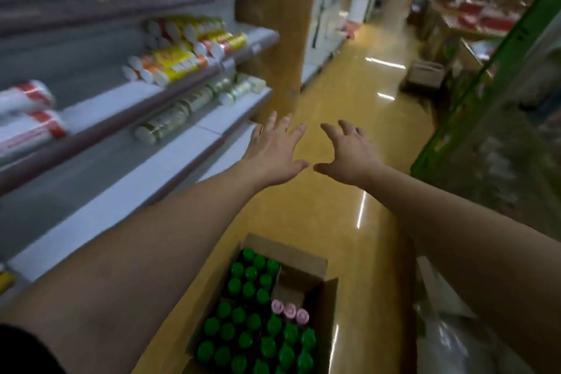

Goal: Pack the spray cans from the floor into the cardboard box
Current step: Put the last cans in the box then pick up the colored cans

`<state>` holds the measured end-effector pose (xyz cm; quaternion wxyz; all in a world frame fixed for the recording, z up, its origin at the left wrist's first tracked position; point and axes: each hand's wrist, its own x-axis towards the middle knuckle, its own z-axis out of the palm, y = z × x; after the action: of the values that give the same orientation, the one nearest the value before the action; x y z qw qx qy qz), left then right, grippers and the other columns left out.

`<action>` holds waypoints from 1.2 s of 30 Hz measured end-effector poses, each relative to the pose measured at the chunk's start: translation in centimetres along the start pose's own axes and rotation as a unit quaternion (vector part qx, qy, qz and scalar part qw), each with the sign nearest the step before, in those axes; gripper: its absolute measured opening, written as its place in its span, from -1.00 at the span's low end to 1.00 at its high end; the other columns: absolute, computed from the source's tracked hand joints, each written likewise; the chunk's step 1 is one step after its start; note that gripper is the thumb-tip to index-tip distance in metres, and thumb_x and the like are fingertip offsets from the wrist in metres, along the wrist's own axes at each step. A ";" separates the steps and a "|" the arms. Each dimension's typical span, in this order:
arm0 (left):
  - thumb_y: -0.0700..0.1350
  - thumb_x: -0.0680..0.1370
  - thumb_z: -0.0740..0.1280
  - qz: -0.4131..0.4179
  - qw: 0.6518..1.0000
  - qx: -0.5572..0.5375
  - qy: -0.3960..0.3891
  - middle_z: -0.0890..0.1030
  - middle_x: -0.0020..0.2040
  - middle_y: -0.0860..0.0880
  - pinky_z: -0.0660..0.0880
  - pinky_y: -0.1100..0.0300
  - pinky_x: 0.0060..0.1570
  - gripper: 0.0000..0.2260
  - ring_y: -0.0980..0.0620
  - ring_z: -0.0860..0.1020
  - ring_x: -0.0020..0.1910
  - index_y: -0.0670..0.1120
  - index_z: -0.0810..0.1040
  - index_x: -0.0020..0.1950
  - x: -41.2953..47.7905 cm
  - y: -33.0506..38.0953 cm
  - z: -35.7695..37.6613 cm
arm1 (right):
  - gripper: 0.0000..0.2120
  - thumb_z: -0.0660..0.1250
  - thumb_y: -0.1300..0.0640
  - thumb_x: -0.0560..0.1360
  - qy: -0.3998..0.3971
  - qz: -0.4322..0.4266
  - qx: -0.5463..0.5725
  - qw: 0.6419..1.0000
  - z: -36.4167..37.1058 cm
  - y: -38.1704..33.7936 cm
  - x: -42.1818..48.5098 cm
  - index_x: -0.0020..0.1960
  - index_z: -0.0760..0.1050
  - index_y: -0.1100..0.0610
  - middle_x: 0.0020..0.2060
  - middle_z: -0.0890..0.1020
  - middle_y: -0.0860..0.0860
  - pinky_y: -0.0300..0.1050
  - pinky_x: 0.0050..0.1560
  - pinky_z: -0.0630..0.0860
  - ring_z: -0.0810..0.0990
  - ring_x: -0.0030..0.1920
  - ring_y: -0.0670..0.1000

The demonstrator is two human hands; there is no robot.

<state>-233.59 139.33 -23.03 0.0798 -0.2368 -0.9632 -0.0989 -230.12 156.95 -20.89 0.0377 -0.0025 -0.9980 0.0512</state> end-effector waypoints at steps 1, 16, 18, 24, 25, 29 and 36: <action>0.29 0.56 0.31 -0.014 1.000 0.010 0.015 0.03 0.66 -0.10 0.07 -0.20 0.54 -0.25 -0.20 -0.05 0.63 0.08 0.09 0.65 -1.4 -0.1 -1.7 | -0.09 0.48 -0.24 0.42 0.014 -0.024 -0.003 1.000 -1.2 -1.0 -0.9 0.60 0.08 -0.09 0.60 0.12 0.13 0.22 0.44 0.30 0.17 0.53 0.26; 0.26 0.53 0.36 -0.321 0.935 0.124 0.083 0.04 0.65 -0.14 0.11 -0.20 0.54 -0.24 -0.23 -0.03 0.62 0.08 0.13 0.63 -35.2 -6.9 -18.8 | -0.11 0.46 -0.21 0.42 0.050 -0.366 0.048 0.928 -7.4 -27.7 -17.5 0.60 0.09 -0.11 0.58 0.11 0.13 0.24 0.41 0.31 0.17 0.51 0.26; 0.25 0.54 0.36 -0.353 0.921 0.133 0.093 0.04 0.65 -0.14 0.14 -0.20 0.52 -0.26 -0.24 -0.01 0.62 0.08 0.14 0.63 -40.2 -8.2 -20.8 | -0.10 0.46 -0.21 0.42 0.050 -0.398 0.055 0.914 -7.8 -32.3 -20.4 0.61 0.07 -0.11 0.59 0.10 0.13 0.23 0.42 0.29 0.15 0.52 0.25; 0.27 0.55 0.33 -0.450 0.876 0.163 0.064 -0.01 0.67 -0.10 0.13 -0.21 0.52 -0.26 -0.20 -0.05 0.63 0.11 0.11 0.64 -58.0 -12.0 -25.7 | -0.09 0.49 -0.24 0.38 0.029 -0.468 0.099 0.878 -6.8 -46.7 -30.8 0.58 0.13 -0.08 0.55 0.19 0.13 0.22 0.40 0.34 0.22 0.49 0.26; 0.27 0.55 0.33 -0.468 0.867 0.162 0.061 -0.01 0.66 -0.10 0.13 -0.23 0.52 -0.26 -0.21 -0.04 0.63 0.11 0.11 0.64 -61.1 -12.6 -26.4 | -0.08 0.48 -0.25 0.39 0.011 -0.474 0.103 0.874 -6.5 -49.1 -33.0 0.59 0.11 -0.08 0.56 0.17 0.14 0.21 0.42 0.32 0.20 0.51 0.27; 0.26 0.54 0.35 -0.518 0.837 0.166 0.060 0.00 0.66 -0.11 0.14 -0.23 0.52 -0.24 -0.21 -0.03 0.63 0.10 0.11 0.64 -71.9 -14.9 -28.7 | -0.11 0.46 -0.23 0.43 -0.017 -0.525 0.115 0.843 -5.5 -58.1 -41.6 0.60 0.09 -0.09 0.58 0.11 0.13 0.20 0.41 0.34 0.20 0.51 0.27; 0.27 0.55 0.34 -0.580 0.802 0.133 0.052 0.03 0.65 -0.14 0.16 -0.26 0.51 -0.25 -0.23 -0.01 0.62 0.07 0.11 0.64 -87.1 -17.0 -27.7 | -0.15 0.42 -0.25 0.46 -0.070 -0.596 0.102 0.794 -1.9 -68.6 -53.1 0.61 0.10 -0.09 0.60 0.10 0.10 0.20 0.43 0.31 0.20 0.51 0.25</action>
<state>-162.37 79.89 -16.27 0.0884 0.3850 -0.9186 -0.0098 -177.10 88.47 -15.97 -0.0087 0.5998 -0.7910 0.1205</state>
